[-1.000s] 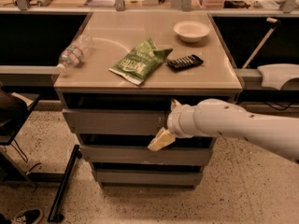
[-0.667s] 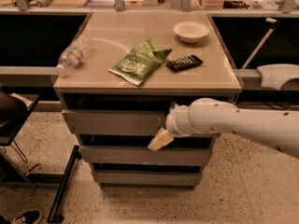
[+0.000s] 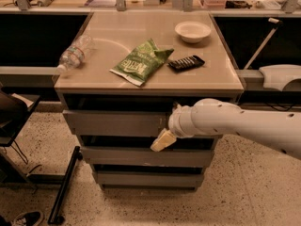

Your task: Open top drawer

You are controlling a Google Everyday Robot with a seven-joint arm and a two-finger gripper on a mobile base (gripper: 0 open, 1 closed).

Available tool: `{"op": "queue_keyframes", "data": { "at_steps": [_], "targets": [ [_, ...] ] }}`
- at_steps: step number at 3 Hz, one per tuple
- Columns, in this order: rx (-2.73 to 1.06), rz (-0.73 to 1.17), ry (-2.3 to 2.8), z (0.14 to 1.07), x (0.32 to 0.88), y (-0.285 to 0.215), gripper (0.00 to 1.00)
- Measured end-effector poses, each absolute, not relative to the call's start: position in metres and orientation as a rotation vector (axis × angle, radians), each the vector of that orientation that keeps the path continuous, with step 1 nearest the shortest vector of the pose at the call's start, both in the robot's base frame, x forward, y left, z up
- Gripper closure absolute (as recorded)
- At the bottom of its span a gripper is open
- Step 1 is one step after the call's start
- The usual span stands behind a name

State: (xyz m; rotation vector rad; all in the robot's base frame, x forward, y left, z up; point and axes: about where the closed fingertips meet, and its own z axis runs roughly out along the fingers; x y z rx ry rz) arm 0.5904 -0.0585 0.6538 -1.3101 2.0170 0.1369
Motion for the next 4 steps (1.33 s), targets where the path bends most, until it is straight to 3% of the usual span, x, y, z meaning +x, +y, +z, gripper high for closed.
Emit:
{"op": "queue_keyframes", "data": {
  "at_steps": [1, 2, 4],
  "targets": [
    [-1.31, 0.137, 2.017, 0.6539, 0.5904, -0.0585, 0.06],
    [-1.31, 0.137, 2.017, 0.6539, 0.5904, -0.0584, 0.25],
    [-1.31, 0.137, 2.017, 0.6539, 0.5904, -0.0584, 0.71]
  ]
}}
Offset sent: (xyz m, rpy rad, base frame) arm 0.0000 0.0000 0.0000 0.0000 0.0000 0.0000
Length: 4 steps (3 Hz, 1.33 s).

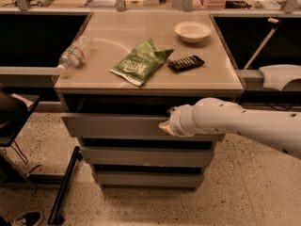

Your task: Open top drawer

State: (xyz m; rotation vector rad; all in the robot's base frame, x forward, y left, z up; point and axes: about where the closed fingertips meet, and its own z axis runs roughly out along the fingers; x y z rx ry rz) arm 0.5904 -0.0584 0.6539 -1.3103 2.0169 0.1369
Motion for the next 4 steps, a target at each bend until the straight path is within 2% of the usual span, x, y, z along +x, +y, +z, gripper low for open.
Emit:
{"op": "queue_keyframes", "data": {
  "at_steps": [1, 2, 4],
  "targets": [
    [-1.31, 0.137, 2.017, 0.662, 0.592, -0.061, 0.95],
    [-1.31, 0.137, 2.017, 0.665, 0.593, -0.062, 1.0],
    [-1.304, 0.134, 2.011, 0.667, 0.58, -0.065, 1.0]
  ]
}}
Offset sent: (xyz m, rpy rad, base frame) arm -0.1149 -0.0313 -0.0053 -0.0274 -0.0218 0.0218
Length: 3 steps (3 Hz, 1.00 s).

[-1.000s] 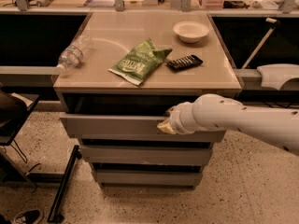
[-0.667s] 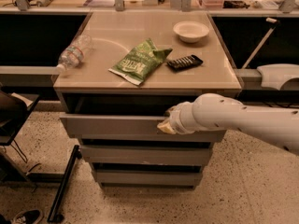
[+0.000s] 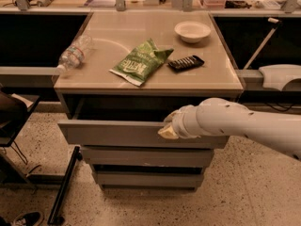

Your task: Open top drawer

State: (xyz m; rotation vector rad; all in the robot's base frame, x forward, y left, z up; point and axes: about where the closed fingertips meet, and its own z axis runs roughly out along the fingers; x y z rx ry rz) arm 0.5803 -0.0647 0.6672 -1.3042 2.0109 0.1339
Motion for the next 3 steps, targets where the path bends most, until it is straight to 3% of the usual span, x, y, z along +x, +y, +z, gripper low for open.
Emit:
{"op": "queue_keyframes", "data": {
  "at_steps": [3],
  "targets": [
    [-1.294, 0.132, 2.013, 0.668, 0.561, -0.07, 1.0]
  ]
}}
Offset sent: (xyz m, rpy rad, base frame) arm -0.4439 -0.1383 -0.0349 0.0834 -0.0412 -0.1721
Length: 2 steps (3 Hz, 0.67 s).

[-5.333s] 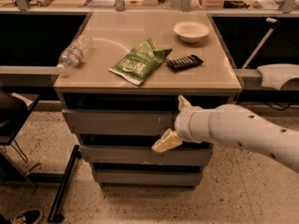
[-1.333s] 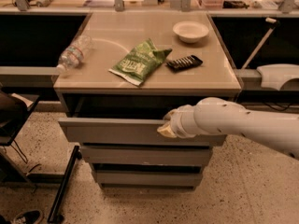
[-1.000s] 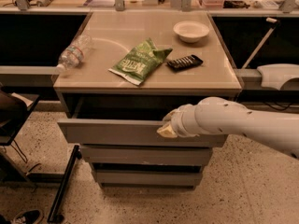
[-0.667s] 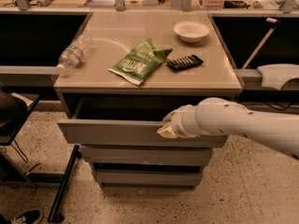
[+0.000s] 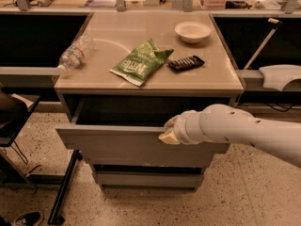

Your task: Open top drawer

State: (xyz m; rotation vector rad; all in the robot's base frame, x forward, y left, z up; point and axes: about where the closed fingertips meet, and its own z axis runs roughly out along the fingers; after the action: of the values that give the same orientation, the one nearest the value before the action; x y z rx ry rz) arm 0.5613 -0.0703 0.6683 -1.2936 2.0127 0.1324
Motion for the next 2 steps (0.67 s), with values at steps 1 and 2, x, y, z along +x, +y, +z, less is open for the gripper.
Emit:
{"op": "queue_keyframes", "data": {
  "at_steps": [1, 2],
  "targets": [
    [-1.288, 0.137, 2.013, 0.6671, 0.5494, -0.0735, 1.0],
    [-1.288, 0.137, 2.013, 0.6686, 0.5487, -0.0735, 1.0]
  ]
}}
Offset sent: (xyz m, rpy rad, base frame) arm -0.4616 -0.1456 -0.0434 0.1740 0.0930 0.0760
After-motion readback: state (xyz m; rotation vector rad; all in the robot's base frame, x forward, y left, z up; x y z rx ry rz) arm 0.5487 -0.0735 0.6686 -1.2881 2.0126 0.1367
